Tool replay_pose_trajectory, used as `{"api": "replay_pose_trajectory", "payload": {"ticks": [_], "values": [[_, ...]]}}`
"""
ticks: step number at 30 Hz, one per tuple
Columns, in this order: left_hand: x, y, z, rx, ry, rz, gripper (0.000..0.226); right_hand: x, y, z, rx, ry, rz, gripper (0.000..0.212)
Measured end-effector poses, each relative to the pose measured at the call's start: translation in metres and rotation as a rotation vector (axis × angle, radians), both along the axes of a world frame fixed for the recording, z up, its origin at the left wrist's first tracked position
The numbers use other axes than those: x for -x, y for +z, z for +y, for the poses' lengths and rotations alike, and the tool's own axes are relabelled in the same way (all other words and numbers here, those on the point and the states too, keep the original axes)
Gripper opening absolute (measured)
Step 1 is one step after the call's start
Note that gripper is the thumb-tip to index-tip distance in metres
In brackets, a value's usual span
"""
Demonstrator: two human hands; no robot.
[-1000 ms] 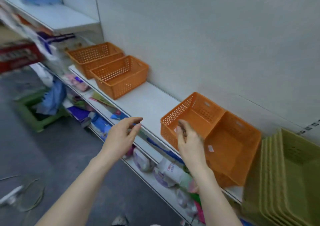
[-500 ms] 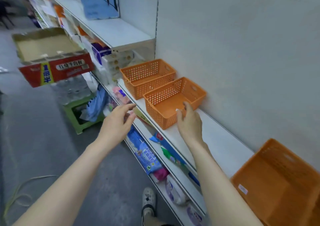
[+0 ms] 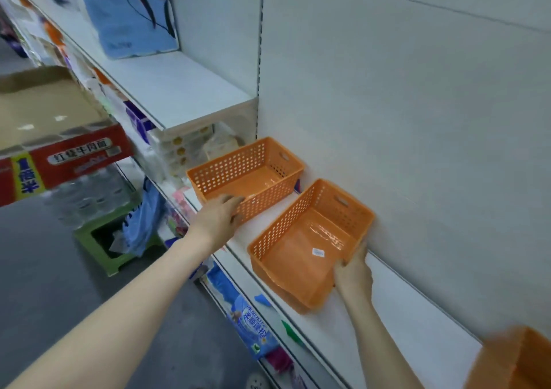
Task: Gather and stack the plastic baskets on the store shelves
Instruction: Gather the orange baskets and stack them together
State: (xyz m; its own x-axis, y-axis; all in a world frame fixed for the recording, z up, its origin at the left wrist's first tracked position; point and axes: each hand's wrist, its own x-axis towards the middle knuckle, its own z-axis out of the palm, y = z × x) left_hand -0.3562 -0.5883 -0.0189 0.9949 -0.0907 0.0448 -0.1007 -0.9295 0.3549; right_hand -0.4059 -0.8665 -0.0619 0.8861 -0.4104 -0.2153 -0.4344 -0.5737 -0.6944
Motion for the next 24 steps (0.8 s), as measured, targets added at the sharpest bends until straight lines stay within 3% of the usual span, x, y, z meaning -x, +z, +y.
{"api": "replay_pose_trajectory", "payload": {"ticks": [7, 15, 17, 20, 21, 24], "values": [[-0.049, -0.030, -0.010, -0.172, -0.215, 0.030, 0.050, 0.016, 0.003, -0.023, 0.154, -0.171, 0.149, 0.036], [-0.017, -0.033, -0.056, 0.018, -0.573, 0.124, 0.040, 0.072, 0.045, -0.024, 0.221, -0.519, 0.042, 0.026], [-0.026, -0.030, -0.048, 0.068, -0.618, -0.005, 0.036, 0.076, 0.063, -0.021, 0.227, -0.552, -0.038, 0.029], [-0.059, -0.032, -0.017, 0.148, -0.519, -0.241, 0.041, 0.065, 0.090, -0.012, 0.255, -0.565, -0.162, 0.033], [-0.071, -0.032, -0.003, 0.146, -0.443, -0.242, 0.044, 0.057, 0.098, -0.005, 0.244, -0.555, -0.215, 0.032], [-0.092, -0.027, 0.029, 0.185, -0.265, 0.010, 0.043, 0.020, 0.112, 0.022, 0.201, -0.497, -0.319, 0.034]]}}
